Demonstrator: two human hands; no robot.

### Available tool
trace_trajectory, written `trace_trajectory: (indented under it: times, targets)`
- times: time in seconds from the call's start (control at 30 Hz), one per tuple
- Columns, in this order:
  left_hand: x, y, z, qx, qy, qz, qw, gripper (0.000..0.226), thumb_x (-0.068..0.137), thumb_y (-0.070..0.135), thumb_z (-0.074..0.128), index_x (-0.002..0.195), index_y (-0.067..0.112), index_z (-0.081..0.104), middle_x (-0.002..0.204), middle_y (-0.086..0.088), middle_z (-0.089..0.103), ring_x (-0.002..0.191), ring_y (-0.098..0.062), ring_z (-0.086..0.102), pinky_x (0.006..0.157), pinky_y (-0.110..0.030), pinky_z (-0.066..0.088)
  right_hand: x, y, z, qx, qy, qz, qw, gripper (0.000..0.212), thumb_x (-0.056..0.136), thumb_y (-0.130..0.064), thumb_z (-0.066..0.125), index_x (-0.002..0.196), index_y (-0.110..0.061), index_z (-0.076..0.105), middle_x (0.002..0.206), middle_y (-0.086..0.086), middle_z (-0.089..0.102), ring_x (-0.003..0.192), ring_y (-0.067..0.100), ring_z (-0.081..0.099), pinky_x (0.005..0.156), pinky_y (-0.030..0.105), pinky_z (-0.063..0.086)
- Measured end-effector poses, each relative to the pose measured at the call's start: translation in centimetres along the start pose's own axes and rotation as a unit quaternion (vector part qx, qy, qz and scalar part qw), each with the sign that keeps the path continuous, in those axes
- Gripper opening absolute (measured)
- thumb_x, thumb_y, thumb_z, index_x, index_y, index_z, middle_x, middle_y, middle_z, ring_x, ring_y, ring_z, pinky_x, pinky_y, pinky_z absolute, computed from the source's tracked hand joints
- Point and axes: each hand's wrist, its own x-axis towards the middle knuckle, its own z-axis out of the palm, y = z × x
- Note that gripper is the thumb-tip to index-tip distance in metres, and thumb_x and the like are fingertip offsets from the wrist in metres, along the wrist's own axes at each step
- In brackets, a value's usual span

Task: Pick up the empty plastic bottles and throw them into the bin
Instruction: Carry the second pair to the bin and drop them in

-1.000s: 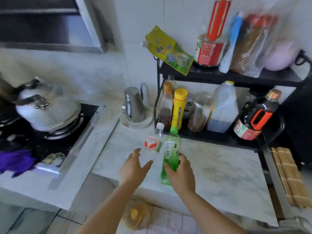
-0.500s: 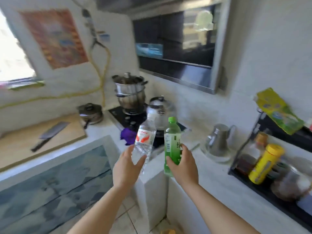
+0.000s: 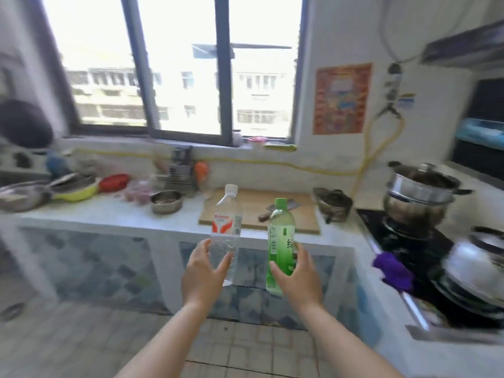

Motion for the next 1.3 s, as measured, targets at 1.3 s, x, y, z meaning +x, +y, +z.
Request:
trace_trajectory:
  times: [1.3]
  targets:
    - [27.3,-43.2,-42.4,0.187,0.472,-0.355,0.785,0.059,0.080,0.056,0.061,0.127,0.022,0.047,0.125,0.006,0.059,0.104,-0.015,0.058,0.073,-0.031,0.049,6.2,-47.5,69.2,0.126,-0.432,-0.331,0.829,0.071,0.078,-0.048,0.067,0.136,-0.028,0.033,0.127,-0.007,0.050,0.110,0.012,0.052,0.077,0.031,0.047]
